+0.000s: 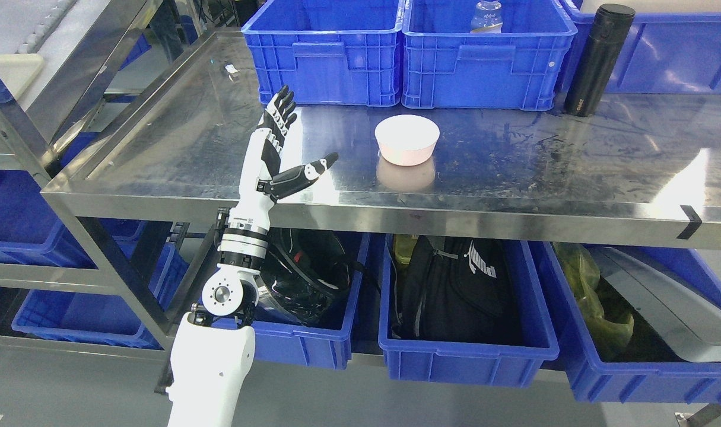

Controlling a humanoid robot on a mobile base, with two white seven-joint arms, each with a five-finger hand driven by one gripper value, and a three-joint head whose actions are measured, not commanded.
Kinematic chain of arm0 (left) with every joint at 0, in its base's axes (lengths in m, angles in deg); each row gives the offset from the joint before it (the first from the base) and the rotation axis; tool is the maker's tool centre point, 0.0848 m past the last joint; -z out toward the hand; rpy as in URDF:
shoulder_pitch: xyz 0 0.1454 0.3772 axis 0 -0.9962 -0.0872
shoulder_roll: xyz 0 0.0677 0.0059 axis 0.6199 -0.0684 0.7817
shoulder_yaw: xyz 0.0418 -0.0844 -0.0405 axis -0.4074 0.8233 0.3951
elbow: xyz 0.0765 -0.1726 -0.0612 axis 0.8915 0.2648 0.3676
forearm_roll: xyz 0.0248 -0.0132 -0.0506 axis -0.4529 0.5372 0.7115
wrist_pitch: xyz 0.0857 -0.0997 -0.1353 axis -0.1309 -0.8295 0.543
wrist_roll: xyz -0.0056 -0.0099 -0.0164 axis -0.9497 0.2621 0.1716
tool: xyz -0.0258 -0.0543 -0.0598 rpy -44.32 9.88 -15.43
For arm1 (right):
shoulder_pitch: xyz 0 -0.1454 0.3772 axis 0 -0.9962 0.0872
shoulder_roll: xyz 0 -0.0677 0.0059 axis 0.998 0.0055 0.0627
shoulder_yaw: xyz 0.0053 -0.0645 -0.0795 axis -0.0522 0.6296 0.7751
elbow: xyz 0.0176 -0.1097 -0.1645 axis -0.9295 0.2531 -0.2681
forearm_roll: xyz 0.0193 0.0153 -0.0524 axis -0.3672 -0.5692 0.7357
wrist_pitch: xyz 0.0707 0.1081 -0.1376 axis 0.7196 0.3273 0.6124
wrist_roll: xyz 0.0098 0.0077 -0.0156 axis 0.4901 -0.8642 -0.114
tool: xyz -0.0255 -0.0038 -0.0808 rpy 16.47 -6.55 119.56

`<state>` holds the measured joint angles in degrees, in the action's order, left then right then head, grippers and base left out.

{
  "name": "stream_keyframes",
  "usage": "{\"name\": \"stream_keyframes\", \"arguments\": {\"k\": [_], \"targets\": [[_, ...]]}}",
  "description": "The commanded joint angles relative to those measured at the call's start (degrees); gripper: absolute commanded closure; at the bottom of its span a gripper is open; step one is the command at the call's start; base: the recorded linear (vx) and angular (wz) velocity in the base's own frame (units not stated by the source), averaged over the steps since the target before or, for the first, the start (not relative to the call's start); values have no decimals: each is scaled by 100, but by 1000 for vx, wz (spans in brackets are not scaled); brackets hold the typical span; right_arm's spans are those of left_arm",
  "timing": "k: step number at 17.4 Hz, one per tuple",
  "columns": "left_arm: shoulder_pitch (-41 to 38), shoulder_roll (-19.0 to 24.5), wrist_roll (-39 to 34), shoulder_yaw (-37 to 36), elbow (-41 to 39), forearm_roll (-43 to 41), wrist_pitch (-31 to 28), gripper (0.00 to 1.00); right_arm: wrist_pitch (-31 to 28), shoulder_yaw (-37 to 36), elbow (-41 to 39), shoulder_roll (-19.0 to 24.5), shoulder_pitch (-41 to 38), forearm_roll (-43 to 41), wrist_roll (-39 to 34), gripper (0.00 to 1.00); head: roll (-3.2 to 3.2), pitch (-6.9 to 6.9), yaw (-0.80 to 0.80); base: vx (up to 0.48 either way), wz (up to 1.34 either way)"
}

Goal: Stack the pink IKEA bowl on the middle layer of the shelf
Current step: 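Raise the left hand over the shelf toward the pink bowl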

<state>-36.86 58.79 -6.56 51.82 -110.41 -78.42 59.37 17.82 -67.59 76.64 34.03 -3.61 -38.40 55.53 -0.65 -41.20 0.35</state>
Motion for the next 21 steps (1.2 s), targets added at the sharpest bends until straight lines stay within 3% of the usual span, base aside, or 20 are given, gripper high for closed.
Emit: {"name": "stream_keyframes", "arguments": {"k": [1, 2, 4, 7, 11, 13, 17, 20, 21], "targets": [[37, 93, 235, -50, 30, -38, 23, 0, 2, 0, -100, -100, -26, 0, 4, 0, 0, 0, 0, 0, 0], [54, 141, 489, -33, 30, -47, 24, 0, 2, 0, -100, -100, -26, 0, 4, 0, 0, 0, 0, 0, 0], [203, 965, 982, -32, 30, -283, 32, 0, 2, 0, -100, -100, -26, 0, 4, 0, 0, 0, 0, 0, 0], [904, 1731, 1631, -15, 30, -1475, 41, 0, 2, 0, -100, -100, -26, 0, 4, 0, 0, 0, 0, 0, 0], [1582, 2417, 3309, -217, 30, -3120, 488, 2, 2, 0, -100, -100, -26, 0, 4, 0, 0, 0, 0, 0, 0], [1978, 2620, 3541, -435, 39, -3483, 778, 0, 2, 0, -100, -100, -18, 0, 4, 0, 0, 0, 0, 0, 0], [2522, 2359, 3838, -814, 153, -3658, 754, 1, 2, 0, -100, -100, -26, 0, 4, 0, 0, 0, 0, 0, 0], [3068, 1464, 4410, -911, 582, -4544, 701, 7, 2, 0, -100, -100, -26, 0, 4, 0, 0, 0, 0, 0, 0], [3200, 1226, 4908, -964, 758, -5026, 631, 9, 2, 0, -100, -100, -26, 0, 4, 0, 0, 0, 0, 0, 0]]}}
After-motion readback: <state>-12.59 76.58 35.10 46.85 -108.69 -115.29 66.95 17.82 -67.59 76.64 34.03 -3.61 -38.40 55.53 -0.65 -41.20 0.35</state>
